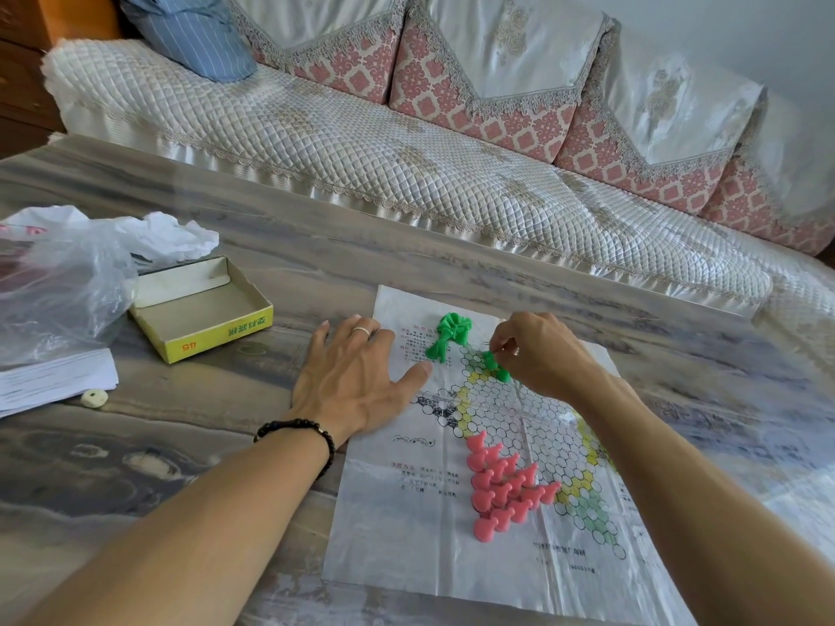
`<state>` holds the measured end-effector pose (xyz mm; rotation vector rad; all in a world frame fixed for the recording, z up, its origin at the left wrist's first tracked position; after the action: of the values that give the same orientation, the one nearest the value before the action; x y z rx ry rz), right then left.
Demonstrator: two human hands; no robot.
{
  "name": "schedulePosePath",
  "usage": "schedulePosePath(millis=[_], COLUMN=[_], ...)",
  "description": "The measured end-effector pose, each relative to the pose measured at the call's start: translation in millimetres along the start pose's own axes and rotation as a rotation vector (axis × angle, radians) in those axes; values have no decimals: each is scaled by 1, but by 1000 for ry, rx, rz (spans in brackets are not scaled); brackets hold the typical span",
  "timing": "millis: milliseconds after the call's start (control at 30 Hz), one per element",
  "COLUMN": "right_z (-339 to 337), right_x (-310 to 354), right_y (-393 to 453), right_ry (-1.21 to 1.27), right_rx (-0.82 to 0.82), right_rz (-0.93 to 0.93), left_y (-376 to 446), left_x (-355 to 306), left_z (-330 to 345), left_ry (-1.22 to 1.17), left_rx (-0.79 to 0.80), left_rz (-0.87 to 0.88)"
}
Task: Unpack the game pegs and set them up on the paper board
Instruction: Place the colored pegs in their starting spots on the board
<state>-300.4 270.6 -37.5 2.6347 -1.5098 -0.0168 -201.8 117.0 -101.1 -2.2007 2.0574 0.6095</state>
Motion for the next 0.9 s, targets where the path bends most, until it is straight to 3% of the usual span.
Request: schedulePosePath(millis=[500,900], right_z=[6,22], right_x=[-2,47], right_y=[-1,10], right_ry=[-17,139], right_rx=[9,89], right_rz=[26,-77], left_y=[0,0], left_x=[0,1], left_z=[0,1], left_ry=[5,-4], left_rx=[6,1], left_rz=[-3,-15])
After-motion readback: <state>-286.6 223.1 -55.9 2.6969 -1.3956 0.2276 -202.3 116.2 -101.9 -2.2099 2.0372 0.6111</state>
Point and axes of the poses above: each hand's wrist, its own y-axis towards the middle knuckle, its own z-axis out of the palm, x = y × z, the point moved 10 cm from there along y, towards the middle knuckle, and after that the axes turned 9 degrees about z, right-handed, at the moved point
